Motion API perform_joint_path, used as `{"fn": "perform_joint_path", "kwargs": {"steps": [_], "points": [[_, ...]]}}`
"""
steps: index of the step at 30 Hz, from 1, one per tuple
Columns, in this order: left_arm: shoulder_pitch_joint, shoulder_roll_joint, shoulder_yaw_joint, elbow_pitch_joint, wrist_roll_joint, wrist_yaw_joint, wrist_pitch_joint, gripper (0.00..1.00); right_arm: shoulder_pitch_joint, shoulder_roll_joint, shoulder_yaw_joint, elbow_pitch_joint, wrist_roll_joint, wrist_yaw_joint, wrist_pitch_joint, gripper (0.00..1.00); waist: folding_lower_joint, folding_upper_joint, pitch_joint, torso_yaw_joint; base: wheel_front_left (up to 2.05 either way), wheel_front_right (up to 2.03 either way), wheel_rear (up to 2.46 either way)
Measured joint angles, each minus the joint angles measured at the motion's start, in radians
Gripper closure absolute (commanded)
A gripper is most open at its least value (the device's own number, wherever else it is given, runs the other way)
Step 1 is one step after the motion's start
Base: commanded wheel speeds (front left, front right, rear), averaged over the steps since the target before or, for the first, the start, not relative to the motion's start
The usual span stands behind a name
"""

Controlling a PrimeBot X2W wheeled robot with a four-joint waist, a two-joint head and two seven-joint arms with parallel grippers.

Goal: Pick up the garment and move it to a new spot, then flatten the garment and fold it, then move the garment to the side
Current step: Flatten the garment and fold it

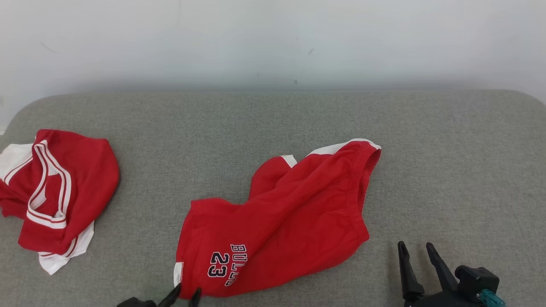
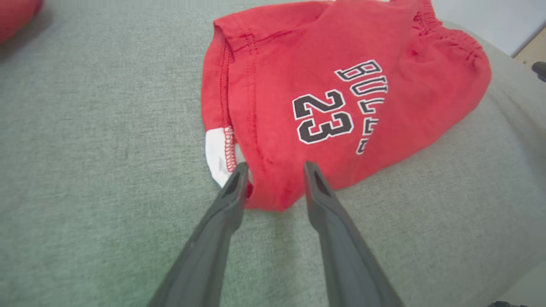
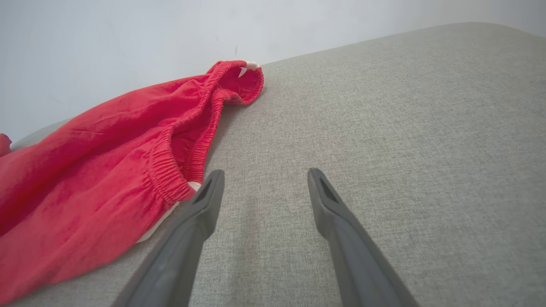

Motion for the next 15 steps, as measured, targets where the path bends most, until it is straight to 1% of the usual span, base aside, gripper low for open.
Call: {"fn": "perform_joint_path", "kwargs": {"steps": [1, 2, 8, 11, 13, 15], "points": [[-0.002, -0.001, 0.003, -0.009, 0.005, 0.000, 0.000, 0.85, 0.000, -0.001, -0.001, 0.000, 0.000, 0.000, 0.000, 0.00, 0.0000, 0.0000, -0.001, 0.001, 0.00, 0.00, 0.00], [-0.003, -0.002, 0.005, -0.015, 0.005, 0.000, 0.000, 1.00, 0.000, -0.001, -0.002, 0.000, 0.000, 0.000, 0.000, 0.00, 0.0001, 0.0001, -0.001, 0.002, 0.00, 0.00, 0.00], [0.004, -0.002, -0.024, -0.031, 0.005, 0.000, 0.000, 1.00, 0.006, -0.002, -0.007, -0.001, 0.000, 0.000, 0.000, 0.00, 0.0000, 0.0000, -0.008, 0.017, 0.00, 0.00, 0.00], [0.018, -0.002, -0.026, -0.086, -0.015, 0.000, 0.000, 1.00, 0.006, -0.003, 0.000, -0.004, 0.000, 0.000, 0.000, 0.00, 0.0001, 0.0000, -0.012, 0.025, 0.00, 0.00, 0.00], [0.043, -0.002, -0.029, -0.141, -0.046, 0.000, 0.000, 1.00, 0.007, -0.005, 0.014, -0.009, 0.004, 0.000, 0.000, 0.00, 0.0001, 0.0000, -0.015, 0.030, 0.00, 0.00, 0.00], [0.073, 0.002, -0.021, -0.197, -0.056, 0.000, 0.000, 1.00, 0.008, -0.014, 0.031, -0.016, 0.010, 0.000, 0.000, 0.00, 0.0001, 0.0000, -0.016, 0.036, 0.00, 0.00, 0.00]]}}
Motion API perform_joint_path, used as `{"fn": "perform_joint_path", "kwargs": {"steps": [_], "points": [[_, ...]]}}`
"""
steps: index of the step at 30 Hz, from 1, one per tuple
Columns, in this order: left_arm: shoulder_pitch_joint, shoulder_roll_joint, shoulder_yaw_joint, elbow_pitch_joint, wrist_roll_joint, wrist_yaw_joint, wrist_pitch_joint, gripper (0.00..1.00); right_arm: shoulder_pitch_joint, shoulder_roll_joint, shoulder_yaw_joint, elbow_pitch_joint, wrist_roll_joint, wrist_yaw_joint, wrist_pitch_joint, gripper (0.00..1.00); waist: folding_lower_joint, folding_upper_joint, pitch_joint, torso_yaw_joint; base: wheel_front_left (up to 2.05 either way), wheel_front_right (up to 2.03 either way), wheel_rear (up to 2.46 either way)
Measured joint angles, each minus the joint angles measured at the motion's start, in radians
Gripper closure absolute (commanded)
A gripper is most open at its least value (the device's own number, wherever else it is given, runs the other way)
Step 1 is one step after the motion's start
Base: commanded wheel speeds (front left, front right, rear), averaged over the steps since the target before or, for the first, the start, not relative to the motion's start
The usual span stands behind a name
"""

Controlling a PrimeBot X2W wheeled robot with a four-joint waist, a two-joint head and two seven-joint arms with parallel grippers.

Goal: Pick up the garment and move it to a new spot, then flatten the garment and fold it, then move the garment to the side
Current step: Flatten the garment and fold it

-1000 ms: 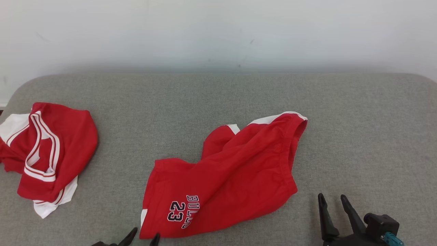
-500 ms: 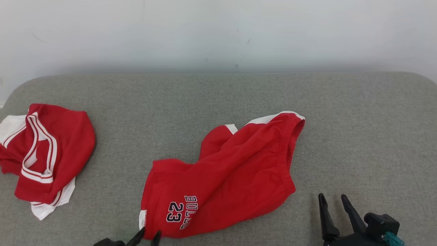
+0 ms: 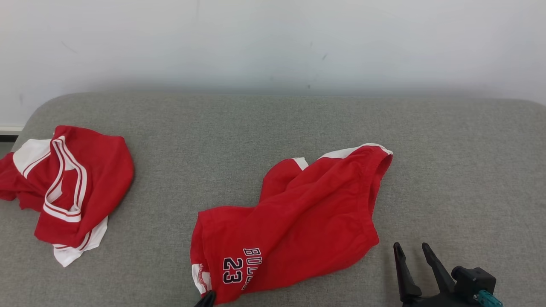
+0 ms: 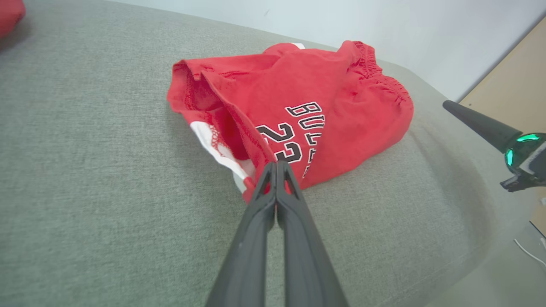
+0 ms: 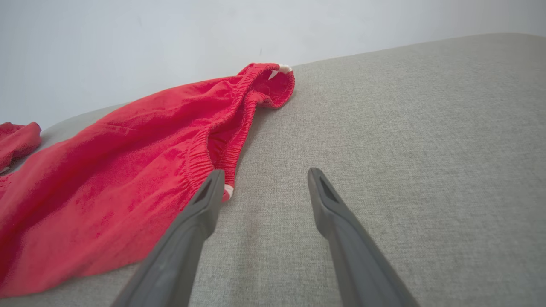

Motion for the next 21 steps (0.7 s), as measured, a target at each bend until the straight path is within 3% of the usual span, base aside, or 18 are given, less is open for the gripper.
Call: {"fn": "perform_joint_path", "kwargs": {"steps": [12, 21], "points": [[0.175, 0.031, 0.091, -0.148, -0.084, 0.017, 0.000, 1.00, 0.015, -0.077, 0.091, -0.026, 0.037, 0.000, 0.000, 0.00, 0.0000, -0.0001, -0.015, 0.016, 0.00, 0.00, 0.00], [0.124, -0.007, 0.117, -0.039, -0.047, 0.026, 0.001, 1.00, -0.013, -0.108, 0.173, -0.012, 0.055, 0.000, 0.000, 0.00, 0.0000, 0.0000, -0.022, 0.018, 0.00, 0.00, 0.00]]}}
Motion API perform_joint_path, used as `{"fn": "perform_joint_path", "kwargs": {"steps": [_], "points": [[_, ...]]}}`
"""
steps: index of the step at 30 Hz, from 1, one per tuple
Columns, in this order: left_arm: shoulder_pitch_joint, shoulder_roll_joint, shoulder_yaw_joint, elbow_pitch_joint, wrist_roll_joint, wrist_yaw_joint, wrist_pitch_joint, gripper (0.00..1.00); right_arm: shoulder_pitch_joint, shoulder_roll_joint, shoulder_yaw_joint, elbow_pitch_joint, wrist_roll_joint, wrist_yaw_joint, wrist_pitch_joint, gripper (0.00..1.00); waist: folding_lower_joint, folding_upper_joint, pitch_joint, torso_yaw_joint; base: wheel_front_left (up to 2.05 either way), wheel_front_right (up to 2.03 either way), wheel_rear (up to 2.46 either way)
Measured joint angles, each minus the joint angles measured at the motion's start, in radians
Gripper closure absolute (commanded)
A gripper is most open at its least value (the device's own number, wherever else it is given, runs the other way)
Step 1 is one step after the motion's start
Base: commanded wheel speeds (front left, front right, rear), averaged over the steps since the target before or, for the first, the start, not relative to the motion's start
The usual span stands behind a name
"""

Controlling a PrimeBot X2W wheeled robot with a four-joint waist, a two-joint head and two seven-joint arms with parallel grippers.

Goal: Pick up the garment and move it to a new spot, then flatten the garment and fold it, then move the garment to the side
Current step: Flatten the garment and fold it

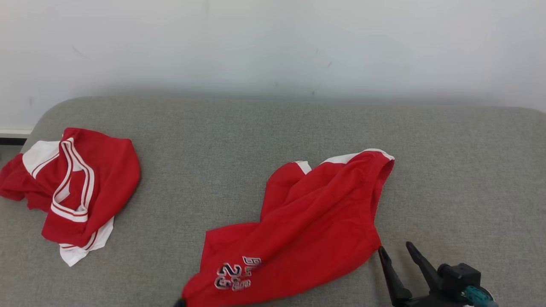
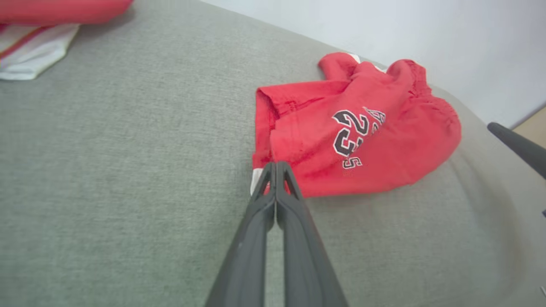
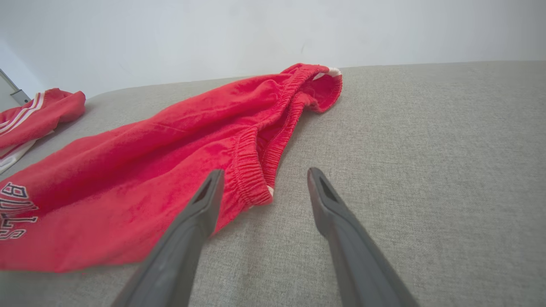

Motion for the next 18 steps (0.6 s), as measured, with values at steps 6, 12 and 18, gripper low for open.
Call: {"fn": "perform_joint_path", "kwargs": {"steps": [6, 12, 18], "points": [[-0.017, -0.067, 0.127, 0.046, 0.097, -0.001, -0.001, 0.00, -0.072, -0.034, 0.086, 0.054, 0.016, 0.000, 0.000, 0.00, 0.0000, 0.0000, 0.008, -0.004, 0.00, 0.00, 0.00], [-0.010, -0.128, 0.208, 0.047, 0.186, -0.011, -0.001, 0.00, -0.147, -0.057, 0.164, 0.123, 0.049, 0.000, 0.015, 0.00, 0.0000, 0.0000, 0.012, 0.013, 0.00, 0.00, 0.00], [-0.006, -0.173, 0.278, 0.012, 0.297, -0.018, -0.001, 0.00, -0.198, -0.075, 0.216, 0.186, 0.087, 0.000, 0.032, 0.00, 0.0000, 0.0000, 0.013, 0.033, 0.00, 0.00, 0.00]]}}
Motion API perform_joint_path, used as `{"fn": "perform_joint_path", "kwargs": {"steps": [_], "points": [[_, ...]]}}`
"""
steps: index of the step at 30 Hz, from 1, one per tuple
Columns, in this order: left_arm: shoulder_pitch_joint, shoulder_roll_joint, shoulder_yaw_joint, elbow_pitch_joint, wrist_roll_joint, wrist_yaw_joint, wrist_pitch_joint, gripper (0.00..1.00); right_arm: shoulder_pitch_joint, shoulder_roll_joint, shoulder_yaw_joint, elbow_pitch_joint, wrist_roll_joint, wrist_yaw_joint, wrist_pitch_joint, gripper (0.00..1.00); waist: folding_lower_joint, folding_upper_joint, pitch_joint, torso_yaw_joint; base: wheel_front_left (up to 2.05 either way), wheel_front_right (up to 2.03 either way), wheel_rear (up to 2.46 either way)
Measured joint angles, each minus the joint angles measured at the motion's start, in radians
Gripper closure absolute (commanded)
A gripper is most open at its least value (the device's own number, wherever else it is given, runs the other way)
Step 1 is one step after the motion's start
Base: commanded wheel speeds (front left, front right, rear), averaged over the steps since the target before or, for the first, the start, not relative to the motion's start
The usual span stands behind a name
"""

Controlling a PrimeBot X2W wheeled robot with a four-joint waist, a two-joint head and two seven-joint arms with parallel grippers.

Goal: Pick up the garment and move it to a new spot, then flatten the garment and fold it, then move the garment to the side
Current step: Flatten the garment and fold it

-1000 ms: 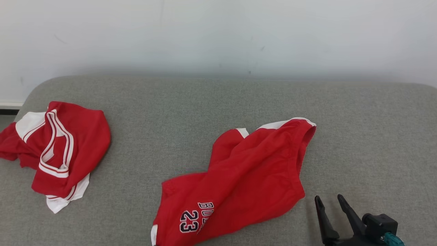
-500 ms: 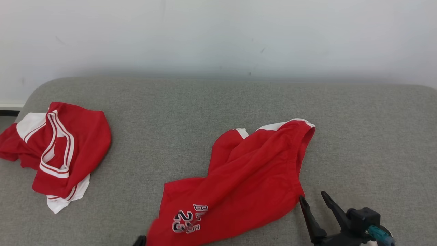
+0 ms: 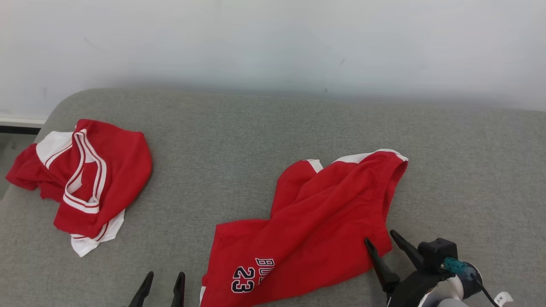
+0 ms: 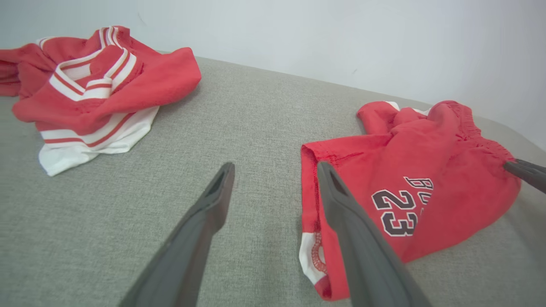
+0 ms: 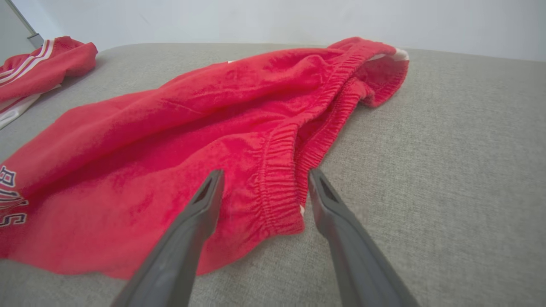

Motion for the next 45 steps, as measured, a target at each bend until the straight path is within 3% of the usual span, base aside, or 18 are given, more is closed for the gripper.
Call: {"fn": "perform_joint_path", "kwargs": {"steps": [2, 3, 4, 5, 7, 13, 18, 31, 38, 45], "points": [[0.005, -0.023, 0.030, -0.014, 0.034, 0.000, 0.000, 0.00, -0.008, -0.003, 0.019, 0.021, 0.019, 0.000, 0.004, 0.00, 0.0000, 0.0000, -0.001, 0.008, 0.00, 0.00, 0.00], [0.009, -0.034, 0.045, -0.018, 0.050, -0.001, 0.000, 0.00, -0.014, -0.005, 0.029, 0.033, 0.028, 0.000, 0.011, 0.10, 0.0001, 0.0000, -0.002, 0.010, 0.00, 0.00, 0.00], [0.014, -0.045, 0.057, -0.022, 0.061, -0.001, 0.000, 0.00, -0.020, -0.007, 0.038, 0.042, 0.037, 0.000, 0.014, 0.10, 0.0001, 0.0000, -0.003, 0.012, 0.00, 0.00, 0.00], [0.020, -0.053, 0.067, -0.022, 0.069, -0.001, 0.000, 0.00, -0.025, -0.008, 0.048, 0.049, 0.046, 0.000, 0.018, 0.53, 0.0000, 0.0000, -0.005, 0.013, 0.00, 0.00, 0.00], [0.021, -0.065, 0.085, -0.021, 0.083, -0.001, 0.000, 0.00, -0.029, -0.011, 0.071, 0.061, 0.063, 0.000, 0.020, 1.00, 0.0000, 0.0000, -0.008, 0.011, 0.00, 0.00, 0.00], [0.042, -0.085, 0.108, -0.010, 0.108, -0.006, 0.000, 0.00, -0.029, -0.036, 0.122, 0.057, 0.102, 0.000, 0.010, 1.00, 0.0000, 0.0000, -0.022, -0.008, 0.00, 0.00, 0.00], [0.062, -0.090, 0.108, 0.006, 0.107, -0.008, 0.000, 0.00, 0.028, -0.075, 0.135, -0.015, 0.129, 0.000, 0.003, 1.00, 0.0000, 0.0000, -0.038, -0.029, 0.00, 0.00, 0.00], [0.076, -0.087, 0.102, 0.024, 0.096, -0.008, 0.000, 0.00, 0.318, -0.190, 0.062, -0.419, 0.244, 0.000, 0.205, 1.00, 0.0000, 0.0000, -0.054, -0.071, 0.00, 0.00, 0.00], [0.071, -0.081, 0.095, 0.028, 0.087, -0.008, 0.000, 0.00, 0.365, -0.185, -0.020, -0.529, 0.227, 0.000, 0.298, 1.00, 0.0000, 0.0000, -0.043, -0.070, 0.00, 0.00, 0.00], [0.057, -0.074, 0.062, 0.038, 0.087, -0.008, 0.000, 0.00, 0.292, -0.147, -0.022, -0.515, 0.196, 0.000, 0.346, 1.00, 0.0000, 0.0000, -0.034, -0.055, 0.00, 0.00, 0.00]]}}
